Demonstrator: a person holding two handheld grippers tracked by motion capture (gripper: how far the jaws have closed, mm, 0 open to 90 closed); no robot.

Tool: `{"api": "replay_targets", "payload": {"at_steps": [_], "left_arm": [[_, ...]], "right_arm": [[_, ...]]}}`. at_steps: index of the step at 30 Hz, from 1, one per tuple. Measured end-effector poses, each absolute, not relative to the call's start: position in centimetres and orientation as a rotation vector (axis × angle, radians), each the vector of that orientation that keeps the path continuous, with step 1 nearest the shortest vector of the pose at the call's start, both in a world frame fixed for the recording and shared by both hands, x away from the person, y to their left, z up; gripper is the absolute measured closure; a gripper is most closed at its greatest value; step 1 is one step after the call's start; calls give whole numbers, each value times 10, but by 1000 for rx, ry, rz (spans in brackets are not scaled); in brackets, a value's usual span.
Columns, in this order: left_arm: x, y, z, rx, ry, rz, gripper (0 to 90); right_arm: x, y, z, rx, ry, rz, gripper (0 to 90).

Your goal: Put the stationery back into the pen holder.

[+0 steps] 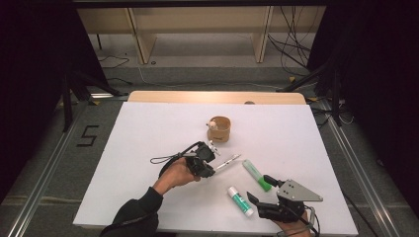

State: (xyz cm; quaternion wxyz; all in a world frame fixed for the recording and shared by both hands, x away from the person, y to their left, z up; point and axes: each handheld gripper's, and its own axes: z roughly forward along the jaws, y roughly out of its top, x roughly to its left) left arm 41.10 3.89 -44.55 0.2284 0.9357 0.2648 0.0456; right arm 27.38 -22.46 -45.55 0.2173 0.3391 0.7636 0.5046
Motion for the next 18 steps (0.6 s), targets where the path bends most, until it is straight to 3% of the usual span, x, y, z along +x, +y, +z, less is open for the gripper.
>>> {"api": "replay_targets", "payload": {"at_steps": [9, 18], "left_arm": [[402, 49, -434, 2604, 674, 75, 800], [387, 69, -417, 2605, 632, 41, 800]], "right_arm": [[272, -221, -450, 908, 2110, 1403, 238], [262, -194, -441, 645, 2131, 1244, 236]]}}
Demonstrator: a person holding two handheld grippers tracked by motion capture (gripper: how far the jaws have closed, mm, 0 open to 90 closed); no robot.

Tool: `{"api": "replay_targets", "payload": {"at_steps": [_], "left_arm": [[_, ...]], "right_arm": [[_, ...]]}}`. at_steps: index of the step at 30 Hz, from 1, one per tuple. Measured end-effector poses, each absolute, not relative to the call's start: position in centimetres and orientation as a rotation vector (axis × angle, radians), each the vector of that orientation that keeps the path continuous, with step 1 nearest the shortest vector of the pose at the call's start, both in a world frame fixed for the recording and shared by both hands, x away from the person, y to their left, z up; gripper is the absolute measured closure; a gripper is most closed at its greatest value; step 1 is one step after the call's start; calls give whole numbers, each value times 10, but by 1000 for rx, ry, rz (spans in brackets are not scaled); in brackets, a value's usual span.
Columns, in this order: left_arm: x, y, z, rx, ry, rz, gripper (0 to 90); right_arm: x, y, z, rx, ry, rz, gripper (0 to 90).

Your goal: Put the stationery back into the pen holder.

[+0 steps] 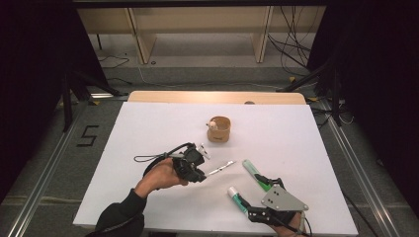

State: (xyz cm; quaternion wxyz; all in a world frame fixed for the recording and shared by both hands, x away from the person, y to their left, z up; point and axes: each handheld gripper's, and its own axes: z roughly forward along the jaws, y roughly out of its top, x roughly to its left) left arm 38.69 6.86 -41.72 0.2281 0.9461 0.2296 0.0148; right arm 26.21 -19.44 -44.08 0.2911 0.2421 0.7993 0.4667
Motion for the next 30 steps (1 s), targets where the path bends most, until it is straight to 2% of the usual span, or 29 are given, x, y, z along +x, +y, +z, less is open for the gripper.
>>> {"api": "replay_targets", "payload": {"at_steps": [10, 16, 21, 24, 30], "left_arm": [[369, 91, -405, 2617, 592, 64, 799], [366, 107, -401, 2603, 632, 61, 800], [363, 106, -399, 2604, 622, 45, 799], [360, 101, -400, 2626, 600, 53, 799], [359, 100, -400, 2631, 588, 40, 799]], "right_arm": [[261, -164, -440, 467, 2213, 1246, 264], [265, -143, -443, 348, 2259, 1188, 272], [269, -127, -444, 295, 2262, 1148, 273], [270, -112, -446, 241, 2223, 1020, 311], [267, -93, -454, 138, 2184, 879, 315]]}}
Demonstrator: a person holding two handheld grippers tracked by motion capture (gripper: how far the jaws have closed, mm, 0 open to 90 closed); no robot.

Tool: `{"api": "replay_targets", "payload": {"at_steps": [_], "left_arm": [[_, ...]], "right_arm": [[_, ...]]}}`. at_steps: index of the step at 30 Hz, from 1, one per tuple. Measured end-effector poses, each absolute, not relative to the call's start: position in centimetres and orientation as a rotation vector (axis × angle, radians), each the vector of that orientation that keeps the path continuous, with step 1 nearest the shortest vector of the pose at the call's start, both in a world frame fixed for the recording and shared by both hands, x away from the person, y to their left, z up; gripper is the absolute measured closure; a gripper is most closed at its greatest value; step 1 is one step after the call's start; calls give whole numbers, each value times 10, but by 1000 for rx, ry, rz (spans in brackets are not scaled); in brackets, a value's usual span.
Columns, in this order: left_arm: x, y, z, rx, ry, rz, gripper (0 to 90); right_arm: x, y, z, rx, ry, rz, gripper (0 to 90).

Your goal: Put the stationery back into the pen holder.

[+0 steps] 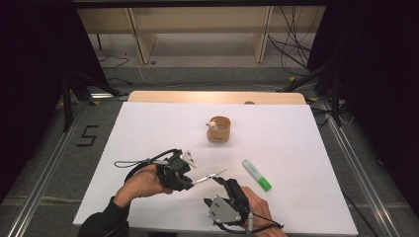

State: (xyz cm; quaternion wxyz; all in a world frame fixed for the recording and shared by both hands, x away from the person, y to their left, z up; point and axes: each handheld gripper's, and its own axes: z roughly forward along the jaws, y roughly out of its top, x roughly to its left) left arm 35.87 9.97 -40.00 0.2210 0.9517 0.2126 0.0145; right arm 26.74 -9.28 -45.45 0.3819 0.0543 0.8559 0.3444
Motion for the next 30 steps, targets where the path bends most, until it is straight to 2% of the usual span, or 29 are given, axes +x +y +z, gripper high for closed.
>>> {"api": "replay_targets", "payload": {"at_steps": [13, 24, 30], "left_arm": [[356, 92, -406, 2663, 567, 4, 799], [353, 85, -405, 2671, 538, 0, 798], [350, 82, -405, 2667, 533, -11, 798]], "right_arm": [[264, -73, -467, -17, 2085, 686, 412], [260, -62, -477, -129, 1998, 515, 561], [258, -58, -482, -182, 1977, 469, 612]]}}
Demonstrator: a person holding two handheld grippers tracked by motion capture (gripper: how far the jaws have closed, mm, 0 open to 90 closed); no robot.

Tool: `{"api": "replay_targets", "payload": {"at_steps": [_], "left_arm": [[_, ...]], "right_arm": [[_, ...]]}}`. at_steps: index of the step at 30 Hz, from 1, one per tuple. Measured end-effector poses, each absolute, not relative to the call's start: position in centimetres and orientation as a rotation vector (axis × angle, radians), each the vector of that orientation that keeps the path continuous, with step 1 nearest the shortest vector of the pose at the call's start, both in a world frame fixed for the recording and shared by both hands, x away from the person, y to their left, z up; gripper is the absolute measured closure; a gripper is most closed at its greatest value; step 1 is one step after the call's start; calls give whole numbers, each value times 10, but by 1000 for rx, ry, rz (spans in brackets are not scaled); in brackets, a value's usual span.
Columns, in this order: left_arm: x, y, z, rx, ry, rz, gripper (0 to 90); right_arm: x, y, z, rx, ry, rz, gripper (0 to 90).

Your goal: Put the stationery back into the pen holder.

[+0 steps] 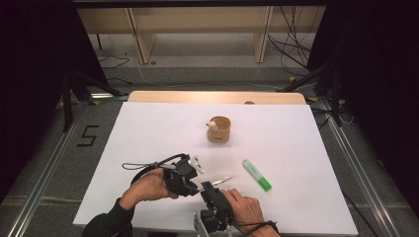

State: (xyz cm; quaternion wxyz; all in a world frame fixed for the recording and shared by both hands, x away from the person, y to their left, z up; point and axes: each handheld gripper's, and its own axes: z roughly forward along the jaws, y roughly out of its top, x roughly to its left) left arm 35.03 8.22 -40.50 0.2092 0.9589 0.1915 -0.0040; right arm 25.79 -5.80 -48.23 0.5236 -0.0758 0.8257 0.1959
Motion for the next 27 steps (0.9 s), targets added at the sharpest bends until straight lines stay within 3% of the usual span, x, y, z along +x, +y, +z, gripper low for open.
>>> {"api": "replay_targets", "payload": {"at_steps": [23, 25, 27], "left_arm": [[351, 78, -411, 2682, 540, -71, 787], [351, 77, -413, 2689, 543, -74, 748], [350, 77, -414, 2693, 542, -87, 643]], "right_arm": [[254, -54, -496, -300, 1932, 351, 793], [254, -54, -497, -309, 1932, 338, 795], [255, -55, -496, -303, 1932, 335, 795]]}}
